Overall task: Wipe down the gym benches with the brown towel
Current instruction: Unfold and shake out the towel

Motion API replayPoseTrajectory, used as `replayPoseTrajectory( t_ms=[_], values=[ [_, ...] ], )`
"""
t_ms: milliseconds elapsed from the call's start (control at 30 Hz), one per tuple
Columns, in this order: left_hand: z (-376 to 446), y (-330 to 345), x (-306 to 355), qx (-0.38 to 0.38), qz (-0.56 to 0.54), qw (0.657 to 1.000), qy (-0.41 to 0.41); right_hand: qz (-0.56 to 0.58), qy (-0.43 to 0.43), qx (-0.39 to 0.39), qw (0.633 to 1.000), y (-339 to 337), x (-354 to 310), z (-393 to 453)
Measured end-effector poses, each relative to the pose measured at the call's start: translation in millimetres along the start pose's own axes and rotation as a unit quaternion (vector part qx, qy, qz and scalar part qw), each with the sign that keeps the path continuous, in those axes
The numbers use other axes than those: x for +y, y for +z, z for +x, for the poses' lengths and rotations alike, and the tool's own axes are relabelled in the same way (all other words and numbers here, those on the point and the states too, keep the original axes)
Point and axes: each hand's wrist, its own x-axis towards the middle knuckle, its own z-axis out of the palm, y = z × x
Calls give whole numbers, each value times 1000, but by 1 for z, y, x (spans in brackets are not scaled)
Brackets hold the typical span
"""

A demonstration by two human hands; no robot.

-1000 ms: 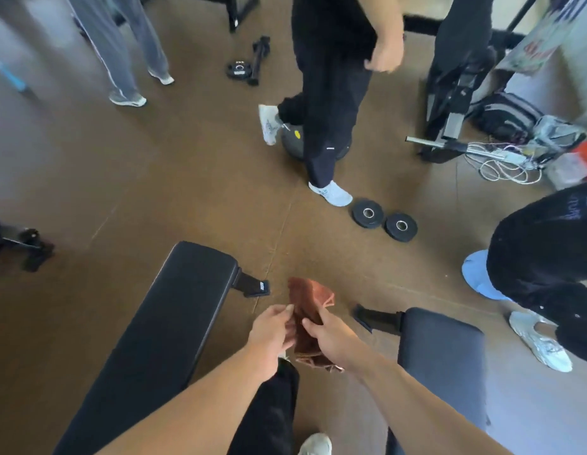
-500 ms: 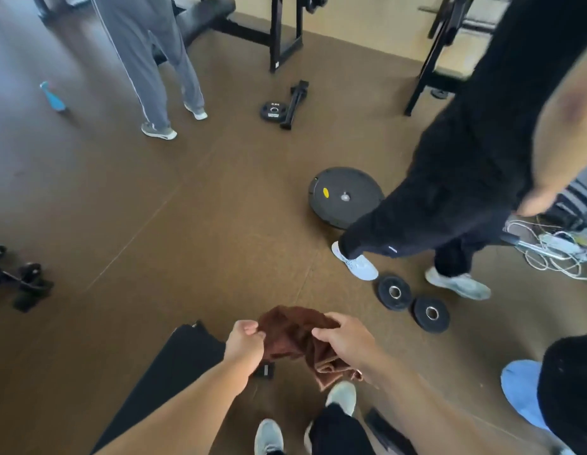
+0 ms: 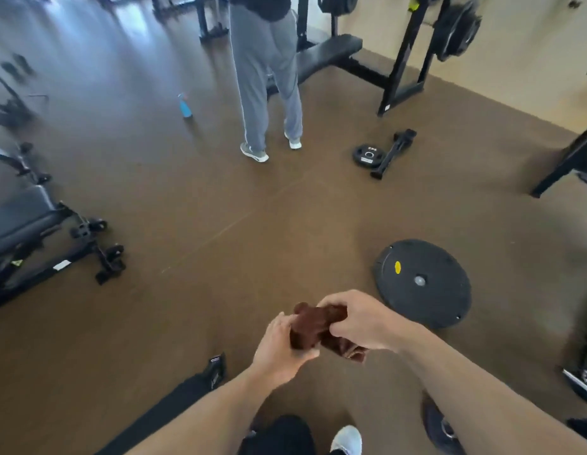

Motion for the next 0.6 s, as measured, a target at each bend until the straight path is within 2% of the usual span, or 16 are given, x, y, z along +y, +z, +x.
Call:
replayPoseTrajectory(
  t_ms=[67, 167, 267, 333, 467, 533, 600],
  values=[
    [15, -21, -3, 41, -61, 997, -30, -26, -41, -17, 999, -23, -24, 33],
    [39, -59, -17, 97, -141, 976, -136, -114, -73, -52, 989, -43, -55, 93],
    [74, -100, -40, 158, -124, 958, -207, -243, -46, -105, 963, -59, -79, 162],
    [101, -130, -55, 171, -109, 949, -241, -310, -29, -123, 942, -68, -99, 208],
    [157, -189, -89, 172, -36, 949, -262, -405, -18, -60, 912, -74, -153, 300],
    [179, -215, -103, 179, 23, 944, -275, -412, -39, -30, 910, -73, -185, 336],
    [200, -243, -118, 152, 57, 941, -297, -411, -82, -3, 908, -71, -221, 370]
  ],
)
